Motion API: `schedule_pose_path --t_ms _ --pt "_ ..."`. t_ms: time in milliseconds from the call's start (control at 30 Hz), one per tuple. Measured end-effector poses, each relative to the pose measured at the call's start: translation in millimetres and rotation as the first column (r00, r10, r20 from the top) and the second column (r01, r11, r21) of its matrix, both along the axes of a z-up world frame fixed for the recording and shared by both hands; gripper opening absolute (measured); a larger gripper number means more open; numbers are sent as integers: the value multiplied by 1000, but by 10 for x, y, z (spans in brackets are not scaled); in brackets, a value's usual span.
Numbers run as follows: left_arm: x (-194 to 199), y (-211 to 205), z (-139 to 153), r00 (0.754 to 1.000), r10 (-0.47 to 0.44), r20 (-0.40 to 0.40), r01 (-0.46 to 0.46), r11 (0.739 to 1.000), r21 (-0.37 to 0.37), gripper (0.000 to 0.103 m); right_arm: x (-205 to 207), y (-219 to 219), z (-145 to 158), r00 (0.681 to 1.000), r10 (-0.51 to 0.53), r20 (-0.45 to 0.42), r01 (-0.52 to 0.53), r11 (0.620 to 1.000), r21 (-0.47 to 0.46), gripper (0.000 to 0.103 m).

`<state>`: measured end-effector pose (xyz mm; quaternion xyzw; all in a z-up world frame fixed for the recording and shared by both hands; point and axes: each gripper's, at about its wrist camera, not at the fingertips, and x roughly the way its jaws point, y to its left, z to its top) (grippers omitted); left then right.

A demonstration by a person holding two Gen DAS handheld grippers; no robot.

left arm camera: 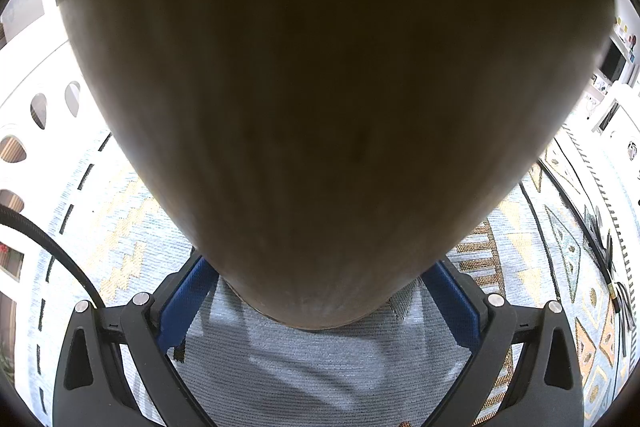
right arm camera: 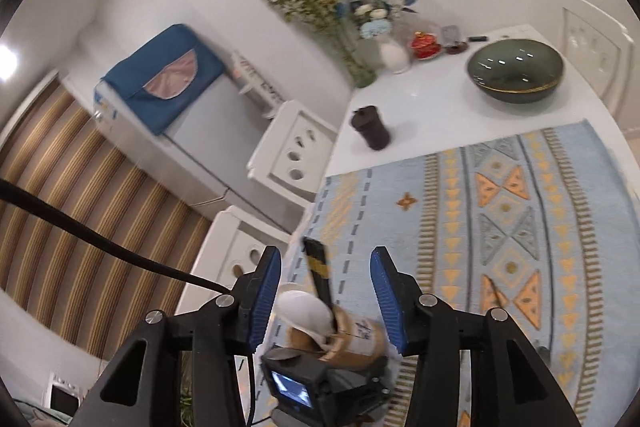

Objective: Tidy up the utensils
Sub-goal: 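Lower the chopstick into the holder and open the right gripper, then move the open right gripper down to the steel forks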

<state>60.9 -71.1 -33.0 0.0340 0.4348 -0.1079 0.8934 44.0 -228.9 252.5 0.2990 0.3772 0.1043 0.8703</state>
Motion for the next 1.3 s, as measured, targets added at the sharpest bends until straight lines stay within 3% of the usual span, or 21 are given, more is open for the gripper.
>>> schedule_pose_path --t_ms 267,400,533,700,800,1000,1067,1300 --pt "1 -2 -1 1000 0 0 0 1000 0 101 -255 -441 -243 988 -128 -88 128 992 -8 45" --pt "0 2 0 1000 0 0 0 1000 0 101 -315 -622 -392 966 -214 -146 202 975 -91 45" --pt "3 -6 -2 1000 0 0 0 1000 0 101 -299 -718 -650 942 -239 -235 212 968 -134 45" --pt "2 -5 -2 1000 0 0 0 1000 0 101 -255 -723 -1045 892 -229 -389 153 964 -217 45" --pt "3 -5 -2 1000 0 0 0 1000 0 101 -264 -737 -1346 828 -227 -513 77 951 -298 45" --pt "3 -3 -2 1000 0 0 0 1000 0 101 -493 -865 -1789 724 -250 -643 -9 928 -372 44" --pt "0 4 -1 1000 0 0 0 1000 0 101 -535 -833 -1869 708 -227 -669 -67 921 -384 34" --pt "0 5 -1 1000 0 0 0 1000 -1 101 -681 -770 -2071 683 -149 -715 -195 906 -376 30"
